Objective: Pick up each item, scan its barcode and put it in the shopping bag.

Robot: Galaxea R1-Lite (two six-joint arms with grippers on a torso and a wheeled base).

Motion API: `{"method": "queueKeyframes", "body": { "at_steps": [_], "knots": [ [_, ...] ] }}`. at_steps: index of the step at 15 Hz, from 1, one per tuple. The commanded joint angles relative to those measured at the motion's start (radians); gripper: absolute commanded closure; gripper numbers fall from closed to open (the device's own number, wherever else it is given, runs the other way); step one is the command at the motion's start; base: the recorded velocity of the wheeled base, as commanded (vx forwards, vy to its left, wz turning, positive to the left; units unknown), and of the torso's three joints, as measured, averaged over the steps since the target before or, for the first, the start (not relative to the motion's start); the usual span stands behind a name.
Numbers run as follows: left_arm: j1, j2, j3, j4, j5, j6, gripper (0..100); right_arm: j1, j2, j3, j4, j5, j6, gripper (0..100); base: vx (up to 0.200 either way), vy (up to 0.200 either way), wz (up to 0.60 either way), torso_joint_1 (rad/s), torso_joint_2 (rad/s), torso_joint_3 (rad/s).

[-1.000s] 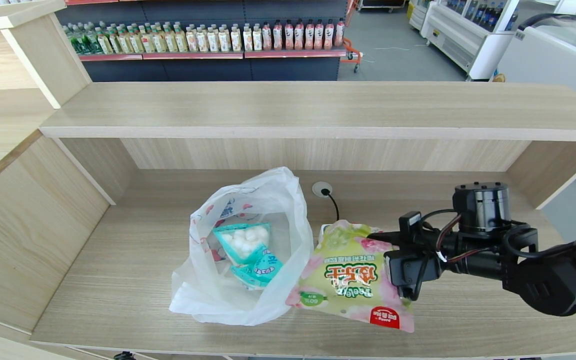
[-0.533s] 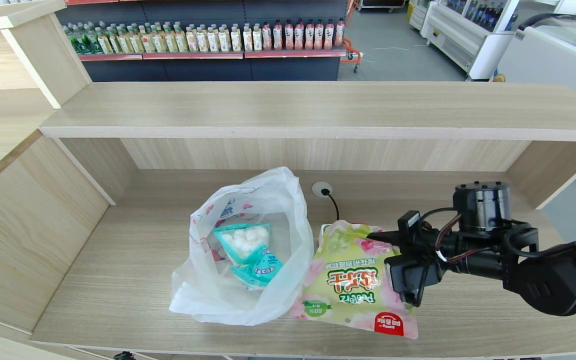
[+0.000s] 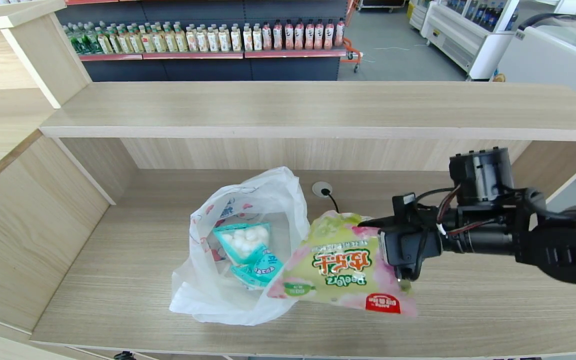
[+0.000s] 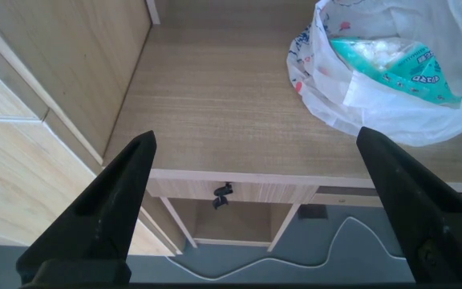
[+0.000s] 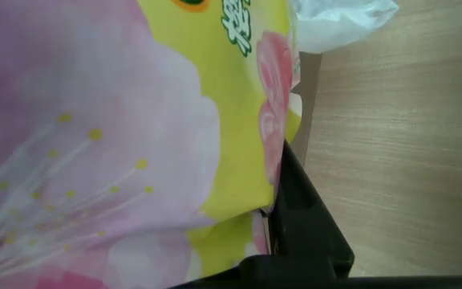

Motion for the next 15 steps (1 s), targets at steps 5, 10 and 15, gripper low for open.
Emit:
{"method": "queueKeyframes", "body": {
  "at_steps": [5,10,15],
  "knots": [
    [0.000,0.000,0.000,0.000,0.000,0.000,0,0.143,-0.454,-0.267,0.745,-0.016,0.705,100,0.000,0.000,0.00,0.000,0.00,0.000],
    [0.000,0.000,0.000,0.000,0.000,0.000,0,-0.033,-0.521,-0.195,0.765,-0.016,0.796,100,0.000,0.000,0.00,0.000,0.00,0.000],
    [0.000,0.000,0.000,0.000,0.000,0.000,0,-0.055,-0.502,-0.186,0.743,-0.016,0.801,100,0.000,0.000,0.48,-0.001,0.00,0.000]
  ]
}}
